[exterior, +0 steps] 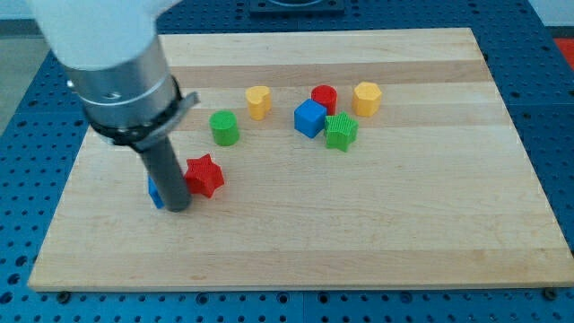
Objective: Put the triangle at the top left corner of the board
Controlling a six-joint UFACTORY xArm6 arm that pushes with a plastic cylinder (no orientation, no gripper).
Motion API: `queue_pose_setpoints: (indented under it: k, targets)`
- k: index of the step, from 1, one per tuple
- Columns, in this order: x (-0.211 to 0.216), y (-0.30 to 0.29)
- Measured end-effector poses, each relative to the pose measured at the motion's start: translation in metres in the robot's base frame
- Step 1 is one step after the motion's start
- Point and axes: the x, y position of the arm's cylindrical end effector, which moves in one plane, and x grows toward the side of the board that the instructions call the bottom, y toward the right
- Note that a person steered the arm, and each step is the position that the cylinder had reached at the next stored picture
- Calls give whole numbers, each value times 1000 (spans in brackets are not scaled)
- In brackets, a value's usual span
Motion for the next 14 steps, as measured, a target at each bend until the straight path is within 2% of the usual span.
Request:
queue_pose_setpoints:
  k: [2,4,7,10,14]
  targets:
    - [-14,-47]
    - [-56,-31]
    - [-137,-68]
    - [-138,-110]
    - [-206,-97]
